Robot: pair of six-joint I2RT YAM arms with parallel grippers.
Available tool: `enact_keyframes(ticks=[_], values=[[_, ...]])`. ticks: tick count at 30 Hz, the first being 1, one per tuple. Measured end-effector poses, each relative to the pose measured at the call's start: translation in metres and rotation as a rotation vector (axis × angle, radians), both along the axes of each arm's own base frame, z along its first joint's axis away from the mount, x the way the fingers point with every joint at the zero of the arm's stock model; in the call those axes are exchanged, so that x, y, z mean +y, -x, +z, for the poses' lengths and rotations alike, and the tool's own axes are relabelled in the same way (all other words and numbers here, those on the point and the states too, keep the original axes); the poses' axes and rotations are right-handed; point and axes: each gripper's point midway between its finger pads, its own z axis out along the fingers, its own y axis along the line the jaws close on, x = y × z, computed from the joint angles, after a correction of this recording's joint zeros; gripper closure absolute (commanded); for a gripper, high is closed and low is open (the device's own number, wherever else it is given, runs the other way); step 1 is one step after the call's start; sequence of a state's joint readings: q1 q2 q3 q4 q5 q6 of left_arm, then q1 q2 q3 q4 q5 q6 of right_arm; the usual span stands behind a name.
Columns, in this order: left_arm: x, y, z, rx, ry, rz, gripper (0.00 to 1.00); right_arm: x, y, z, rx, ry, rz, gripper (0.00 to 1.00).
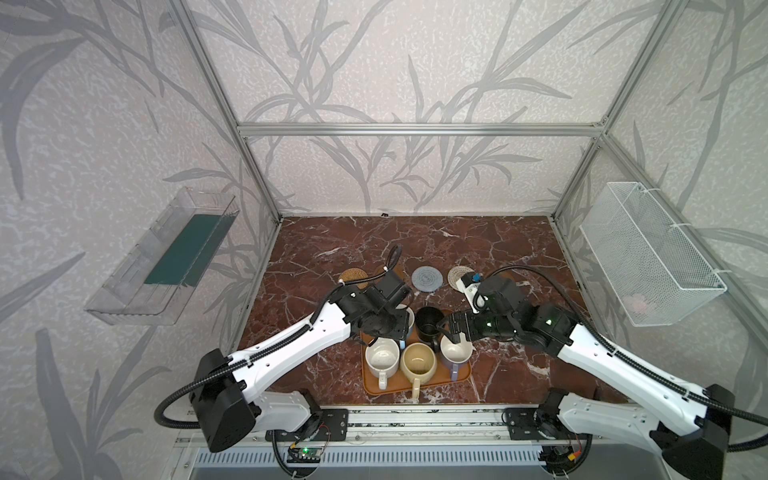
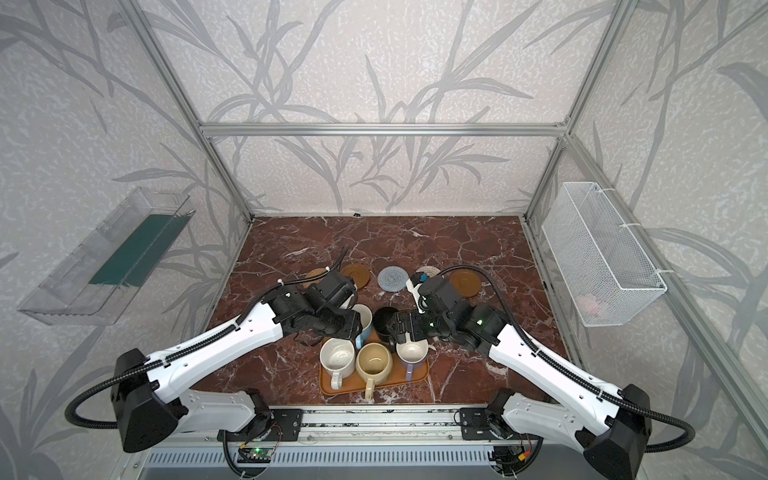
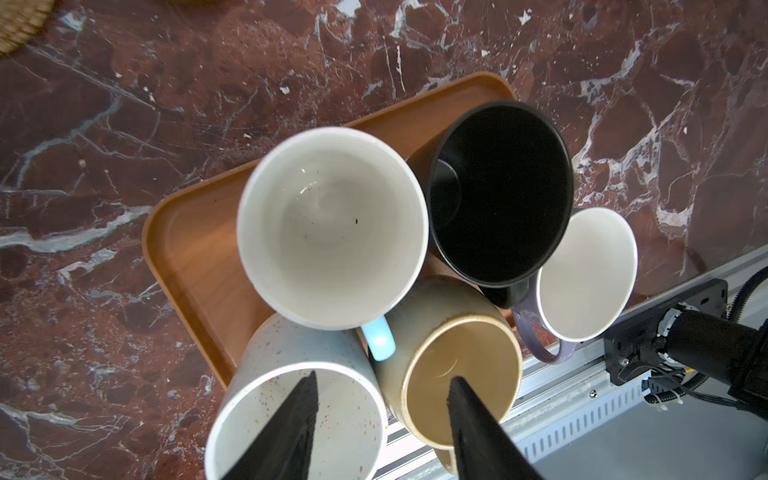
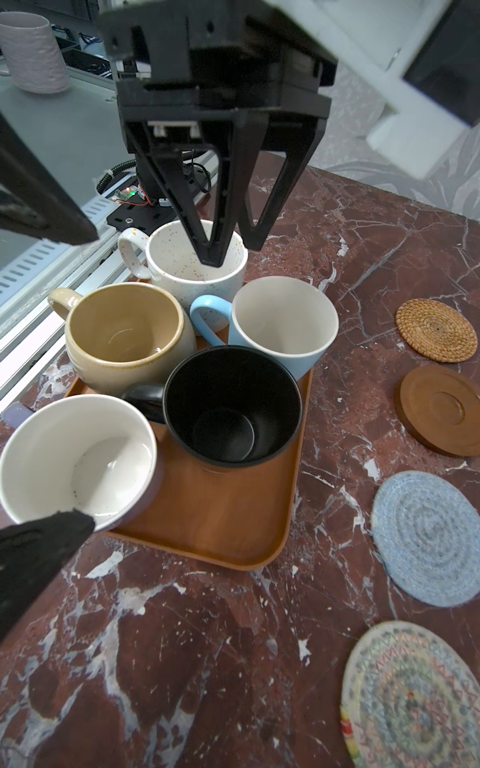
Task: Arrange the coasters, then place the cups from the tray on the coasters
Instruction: 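Lower the left gripper over the white mug while the right gripper hovers beside it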
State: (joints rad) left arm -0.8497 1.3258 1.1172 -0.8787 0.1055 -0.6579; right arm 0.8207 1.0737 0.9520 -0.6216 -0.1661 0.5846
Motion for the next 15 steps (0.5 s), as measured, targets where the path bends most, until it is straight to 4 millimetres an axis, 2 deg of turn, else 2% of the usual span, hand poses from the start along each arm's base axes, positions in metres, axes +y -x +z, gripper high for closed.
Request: enact_keyframes(ticks=[8, 15], values=[[-0.011, 0.007, -0.024, 0.038, -0.059, -0.021, 0.56, 0.001, -0.002, -0.007, 0.006, 0.005, -0.020, 0.01], [-0.006, 0.000, -0.032, 0.011, -0.106, -0.003, 0.59, 0.001, -0.004, -0.008, 0.003, 0.005, -0.031, 0.01]])
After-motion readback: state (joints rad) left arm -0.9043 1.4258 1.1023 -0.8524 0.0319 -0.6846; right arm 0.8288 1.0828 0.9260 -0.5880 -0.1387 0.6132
